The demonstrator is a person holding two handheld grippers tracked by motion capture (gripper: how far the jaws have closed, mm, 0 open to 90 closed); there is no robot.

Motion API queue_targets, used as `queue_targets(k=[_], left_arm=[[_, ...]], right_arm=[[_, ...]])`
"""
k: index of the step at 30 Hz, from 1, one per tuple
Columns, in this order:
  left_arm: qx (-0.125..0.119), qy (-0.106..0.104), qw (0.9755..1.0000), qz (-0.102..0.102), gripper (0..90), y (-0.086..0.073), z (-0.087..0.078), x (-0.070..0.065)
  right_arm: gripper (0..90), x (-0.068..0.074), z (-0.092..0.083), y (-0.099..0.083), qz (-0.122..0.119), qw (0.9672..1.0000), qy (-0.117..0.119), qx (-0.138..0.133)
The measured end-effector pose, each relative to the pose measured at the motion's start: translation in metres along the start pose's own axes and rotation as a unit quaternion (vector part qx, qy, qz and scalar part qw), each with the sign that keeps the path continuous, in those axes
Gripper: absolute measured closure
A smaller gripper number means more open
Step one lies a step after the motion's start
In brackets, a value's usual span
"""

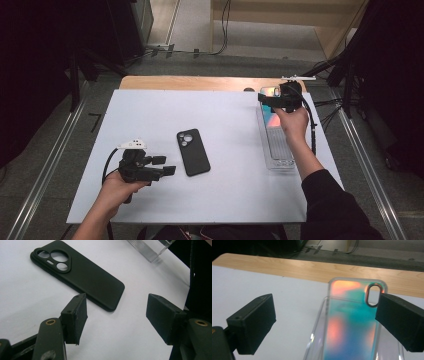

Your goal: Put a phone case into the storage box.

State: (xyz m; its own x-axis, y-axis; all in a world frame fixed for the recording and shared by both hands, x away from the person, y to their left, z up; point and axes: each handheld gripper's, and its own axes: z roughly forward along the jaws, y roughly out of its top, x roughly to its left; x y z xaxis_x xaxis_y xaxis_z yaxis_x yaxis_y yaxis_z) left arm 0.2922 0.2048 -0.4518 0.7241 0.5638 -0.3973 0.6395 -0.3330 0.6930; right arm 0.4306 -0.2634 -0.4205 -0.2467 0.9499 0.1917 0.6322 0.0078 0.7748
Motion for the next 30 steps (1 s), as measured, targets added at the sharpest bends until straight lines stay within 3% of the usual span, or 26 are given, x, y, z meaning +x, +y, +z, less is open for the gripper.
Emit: queue_targets(k=[13, 19, 30], left_arm=[[0.007, -0.005, 0.9999, 0.007, 32.4, 0.007, 0.003, 0.000], [0.014, -0.003, 0.9999, 0.009, 32.4, 0.006, 0.002, 0.002], [0.016, -0.006, 0.9999, 0.004, 32.4, 0.011, 0.006, 0.006]], right_arm=[[1.5, 0.019, -0.033, -0.021, -0.025, 0.9969, 0.074, 0.008], [6.4, 0.025, -0.044, -0.035, -0.038, 0.9924, 0.117, 0.011], [6.4, 0.039, -0.061, -0.056, -0.058, 0.9832, 0.172, 0.017]])
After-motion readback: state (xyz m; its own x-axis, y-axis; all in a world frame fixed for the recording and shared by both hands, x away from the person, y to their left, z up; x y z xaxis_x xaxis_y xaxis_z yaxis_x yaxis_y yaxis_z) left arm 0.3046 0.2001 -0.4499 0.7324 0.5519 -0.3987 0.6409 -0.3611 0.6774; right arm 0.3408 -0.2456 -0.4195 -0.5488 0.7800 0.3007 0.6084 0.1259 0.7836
